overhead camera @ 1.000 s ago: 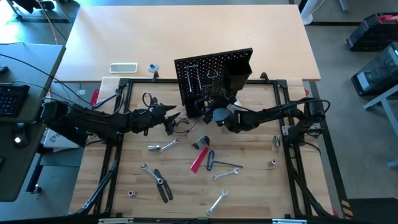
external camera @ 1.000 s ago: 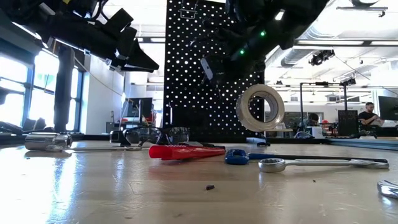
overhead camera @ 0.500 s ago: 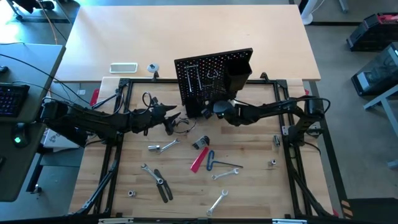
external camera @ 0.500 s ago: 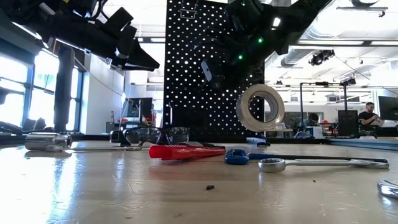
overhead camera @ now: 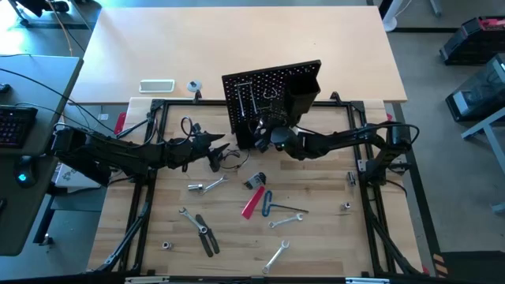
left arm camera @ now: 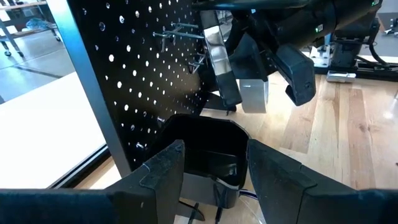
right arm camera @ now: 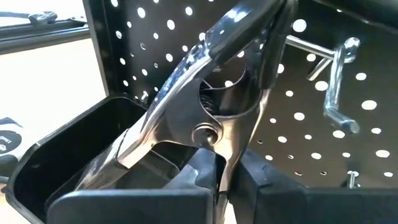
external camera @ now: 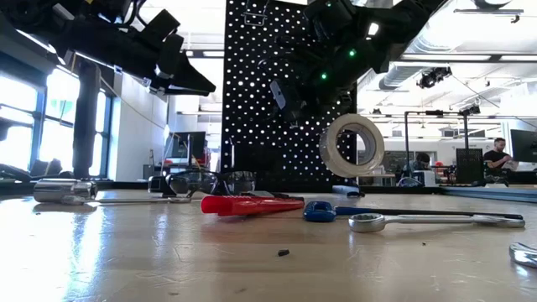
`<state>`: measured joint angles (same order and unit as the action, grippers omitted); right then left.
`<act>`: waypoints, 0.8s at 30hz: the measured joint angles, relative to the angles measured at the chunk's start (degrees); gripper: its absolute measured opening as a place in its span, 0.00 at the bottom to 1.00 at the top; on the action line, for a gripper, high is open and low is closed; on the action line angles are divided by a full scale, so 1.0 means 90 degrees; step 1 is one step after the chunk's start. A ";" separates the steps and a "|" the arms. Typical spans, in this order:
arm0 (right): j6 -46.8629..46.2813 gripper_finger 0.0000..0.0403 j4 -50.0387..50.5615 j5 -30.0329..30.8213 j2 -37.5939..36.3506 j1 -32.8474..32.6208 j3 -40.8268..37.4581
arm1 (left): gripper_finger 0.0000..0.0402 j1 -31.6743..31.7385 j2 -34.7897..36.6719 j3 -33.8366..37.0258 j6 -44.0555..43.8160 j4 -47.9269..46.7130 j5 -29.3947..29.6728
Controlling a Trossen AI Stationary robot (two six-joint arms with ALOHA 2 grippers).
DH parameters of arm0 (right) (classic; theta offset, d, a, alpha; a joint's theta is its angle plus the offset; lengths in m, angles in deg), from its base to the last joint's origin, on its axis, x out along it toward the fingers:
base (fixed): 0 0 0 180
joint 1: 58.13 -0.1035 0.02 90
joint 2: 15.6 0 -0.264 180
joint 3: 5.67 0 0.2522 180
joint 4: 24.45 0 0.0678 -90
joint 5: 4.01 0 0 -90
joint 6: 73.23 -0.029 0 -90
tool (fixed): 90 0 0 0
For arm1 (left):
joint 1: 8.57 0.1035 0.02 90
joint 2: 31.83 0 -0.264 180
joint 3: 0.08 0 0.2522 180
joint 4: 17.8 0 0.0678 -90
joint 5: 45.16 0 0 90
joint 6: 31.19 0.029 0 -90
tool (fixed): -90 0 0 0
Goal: Hang tools onto peg board
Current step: Hang the black spring clamp on the pegboard
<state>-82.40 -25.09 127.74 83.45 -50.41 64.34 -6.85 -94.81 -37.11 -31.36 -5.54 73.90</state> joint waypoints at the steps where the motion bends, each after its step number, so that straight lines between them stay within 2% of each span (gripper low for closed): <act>1: -0.0001 0.03 -0.0002 0.0001 0.0000 -0.0019 0.0000 | 0.42 0.0000 0.0000 0.0000 0.0000 0.0000 0.0000; 11: -0.0146 0.01 -0.0100 0.0072 0.0000 -0.0124 0.0208 | 0.42 0.0000 0.0000 -0.0002 0.0040 -0.0012 -0.0001; 14: -0.0150 0.01 0.0140 0.0312 0.0000 -0.0170 0.0332 | 0.42 0.0000 -0.0002 -0.0002 0.0055 -0.0007 0.0000; 24: -0.0718 0.01 0.0693 0.0278 0.0000 -0.0061 0.0493 | 0.42 0.0000 -0.0002 -0.0002 0.0095 -0.0002 -0.0188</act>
<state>-88.86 -18.86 130.25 83.45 -50.95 68.78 -6.85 -94.83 -37.12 -30.51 -5.56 72.21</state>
